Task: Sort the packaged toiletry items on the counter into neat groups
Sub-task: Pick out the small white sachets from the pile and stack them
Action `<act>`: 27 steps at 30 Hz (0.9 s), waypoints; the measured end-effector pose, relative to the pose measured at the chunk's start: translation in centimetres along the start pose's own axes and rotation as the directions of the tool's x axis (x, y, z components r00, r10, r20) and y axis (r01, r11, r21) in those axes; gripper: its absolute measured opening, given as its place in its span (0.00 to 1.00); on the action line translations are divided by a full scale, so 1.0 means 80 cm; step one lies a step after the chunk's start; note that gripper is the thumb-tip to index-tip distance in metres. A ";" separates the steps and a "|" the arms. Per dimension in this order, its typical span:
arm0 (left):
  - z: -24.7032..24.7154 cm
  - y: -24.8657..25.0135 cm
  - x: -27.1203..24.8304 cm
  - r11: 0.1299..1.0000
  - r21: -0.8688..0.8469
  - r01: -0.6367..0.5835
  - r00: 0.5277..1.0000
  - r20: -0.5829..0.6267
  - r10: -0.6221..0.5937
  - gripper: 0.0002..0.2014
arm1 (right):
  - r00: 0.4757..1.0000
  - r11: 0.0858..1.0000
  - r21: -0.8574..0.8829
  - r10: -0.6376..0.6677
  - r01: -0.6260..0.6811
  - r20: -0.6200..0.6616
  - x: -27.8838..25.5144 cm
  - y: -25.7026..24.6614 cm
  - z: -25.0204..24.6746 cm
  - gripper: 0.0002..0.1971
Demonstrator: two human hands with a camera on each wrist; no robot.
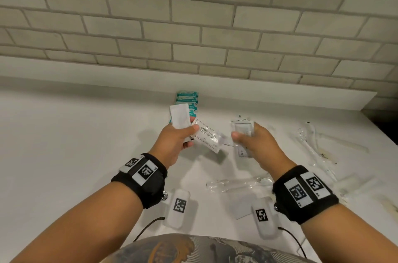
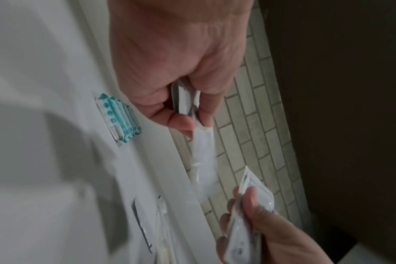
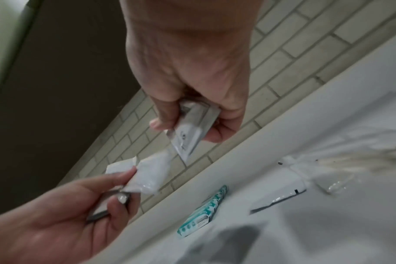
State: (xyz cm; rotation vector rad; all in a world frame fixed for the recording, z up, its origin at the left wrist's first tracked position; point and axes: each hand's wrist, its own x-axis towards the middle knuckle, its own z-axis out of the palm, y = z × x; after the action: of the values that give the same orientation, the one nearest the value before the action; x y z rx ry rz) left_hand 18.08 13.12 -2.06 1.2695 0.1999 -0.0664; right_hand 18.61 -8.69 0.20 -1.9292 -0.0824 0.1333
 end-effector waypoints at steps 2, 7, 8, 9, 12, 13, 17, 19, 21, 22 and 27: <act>-0.002 -0.001 0.002 0.998 0.049 -0.027 0.999 -0.024 0.028 0.12 | 1.000 1.000 0.024 -0.012 0.012 -0.003 -0.002 -0.004 -0.002 0.02; 0.006 -0.004 0.001 0.987 0.155 -0.034 0.999 0.046 0.027 0.07 | 0.983 0.998 0.038 -0.047 0.041 0.177 0.007 -0.026 0.001 0.11; 0.010 -0.003 0.000 0.986 0.162 -0.041 0.996 0.083 0.028 0.06 | 0.970 0.999 0.018 -0.039 0.035 0.239 0.009 -0.027 0.007 0.13; 0.015 -0.001 -0.002 0.986 0.159 -0.044 0.993 0.118 0.025 0.06 | 0.961 0.999 -0.030 -0.022 0.032 0.277 0.010 -0.026 0.014 0.16; 0.026 0.004 -0.004 0.999 0.041 0.004 0.987 0.163 -0.010 0.08 | 0.966 0.996 -0.088 0.017 0.006 0.258 0.011 -0.021 0.036 0.23; 0.026 0.006 -0.004 0.998 -0.044 0.050 0.987 0.156 -0.042 0.09 | 0.975 0.999 -0.029 0.032 -0.026 0.221 0.011 -0.017 0.039 0.27; 0.011 0.007 -0.005 0.990 -0.078 0.118 0.966 0.238 -0.096 0.12 | 0.989 0.954 0.291 0.035 -0.076 0.144 0.020 -0.009 0.025 0.28; 0.010 0.004 -0.009 0.993 0.089 0.077 0.954 0.284 -0.099 0.15 | 0.976 0.892 0.439 0.010 -0.107 0.218 0.021 -0.013 0.020 0.23; 0.015 0.000 -0.013 0.984 0.169 0.059 0.945 0.309 -0.110 0.15 | 0.955 0.870 0.475 -0.012 -0.135 0.295 0.019 -0.020 0.023 0.22; 0.017 -0.002 -0.014 0.982 0.181 0.061 0.940 0.321 -0.117 0.15 | 0.954 0.881 0.459 -0.035 -0.112 0.299 0.018 -0.024 0.025 0.21; 0.015 0.001 -0.011 0.976 0.062 0.209 0.937 0.274 -0.218 0.24 | 0.952 0.939 0.284 -0.250 0.193 0.179 0.022 -0.034 0.009 0.10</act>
State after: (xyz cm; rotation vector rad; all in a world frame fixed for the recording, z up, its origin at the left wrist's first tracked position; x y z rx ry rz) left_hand 17.38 11.99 -1.47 1.2508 0.0915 -0.4358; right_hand 20.24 -6.84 2.35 -1.6206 -0.4065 0.1891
